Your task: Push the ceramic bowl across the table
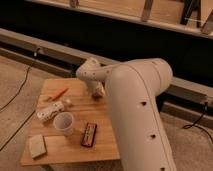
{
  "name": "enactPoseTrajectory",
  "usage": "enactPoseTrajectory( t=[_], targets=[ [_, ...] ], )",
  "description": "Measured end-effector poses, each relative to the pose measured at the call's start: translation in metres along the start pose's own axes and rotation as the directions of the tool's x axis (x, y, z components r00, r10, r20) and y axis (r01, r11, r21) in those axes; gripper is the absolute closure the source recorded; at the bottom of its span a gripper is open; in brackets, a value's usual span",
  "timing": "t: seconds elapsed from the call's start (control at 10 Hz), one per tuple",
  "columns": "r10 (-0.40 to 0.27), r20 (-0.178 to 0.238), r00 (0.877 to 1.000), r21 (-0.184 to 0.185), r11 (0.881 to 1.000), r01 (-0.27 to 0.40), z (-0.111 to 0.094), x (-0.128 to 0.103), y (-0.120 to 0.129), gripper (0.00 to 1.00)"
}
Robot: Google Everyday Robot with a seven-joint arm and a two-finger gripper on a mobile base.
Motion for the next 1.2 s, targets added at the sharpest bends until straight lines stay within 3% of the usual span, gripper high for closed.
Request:
enactPoseTrajectory(
  t=[0.3,0.8,1.2],
  targets=[
    [0.0,-0.005,1.0,0.0,1.0,0.0,0.001,0.002,0.0,0.35],
    [-0.022,0.032,0.999,0.015,1.0,0.021,-0.018,-0.006,-0.003,0.35],
    [-0.017,0.037,0.999,0.031,0.999,0.016,-0.028,-0.001,-0.009,0.35]
  ],
)
